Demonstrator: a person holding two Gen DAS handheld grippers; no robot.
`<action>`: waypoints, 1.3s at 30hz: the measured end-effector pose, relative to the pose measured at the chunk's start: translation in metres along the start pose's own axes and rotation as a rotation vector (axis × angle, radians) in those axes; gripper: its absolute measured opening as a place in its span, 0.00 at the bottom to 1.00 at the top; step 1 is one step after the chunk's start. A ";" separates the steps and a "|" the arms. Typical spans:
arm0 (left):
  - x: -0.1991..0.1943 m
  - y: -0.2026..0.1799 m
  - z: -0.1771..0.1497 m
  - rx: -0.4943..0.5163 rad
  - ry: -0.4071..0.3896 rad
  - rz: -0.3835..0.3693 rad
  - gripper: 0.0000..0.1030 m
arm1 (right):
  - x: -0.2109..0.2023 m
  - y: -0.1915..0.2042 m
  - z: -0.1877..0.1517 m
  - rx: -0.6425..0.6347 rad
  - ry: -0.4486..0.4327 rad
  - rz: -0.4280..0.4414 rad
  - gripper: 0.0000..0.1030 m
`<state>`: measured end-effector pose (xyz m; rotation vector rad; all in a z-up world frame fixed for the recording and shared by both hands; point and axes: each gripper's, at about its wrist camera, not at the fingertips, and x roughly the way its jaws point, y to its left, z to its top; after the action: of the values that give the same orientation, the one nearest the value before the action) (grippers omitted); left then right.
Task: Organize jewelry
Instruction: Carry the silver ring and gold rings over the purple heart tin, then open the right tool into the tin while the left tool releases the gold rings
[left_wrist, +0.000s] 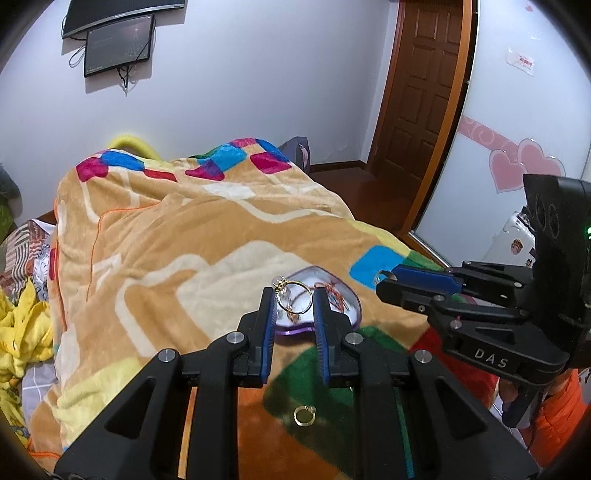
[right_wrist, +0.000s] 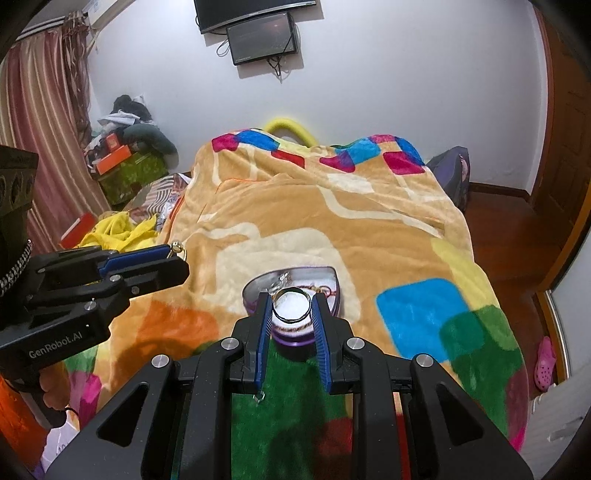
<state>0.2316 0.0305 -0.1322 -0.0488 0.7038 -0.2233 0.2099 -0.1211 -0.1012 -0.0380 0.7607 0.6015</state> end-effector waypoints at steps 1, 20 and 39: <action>0.003 0.001 0.002 -0.001 0.000 0.000 0.18 | 0.003 -0.001 0.002 -0.001 0.000 -0.002 0.19; 0.065 0.014 0.002 -0.045 0.100 -0.054 0.18 | 0.050 -0.016 0.005 -0.016 0.085 0.015 0.19; 0.092 0.019 0.001 -0.079 0.175 -0.105 0.18 | 0.066 -0.014 0.000 -0.049 0.146 0.025 0.19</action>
<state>0.3041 0.0291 -0.1926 -0.1431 0.8849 -0.3033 0.2548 -0.1001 -0.1472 -0.1186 0.8890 0.6455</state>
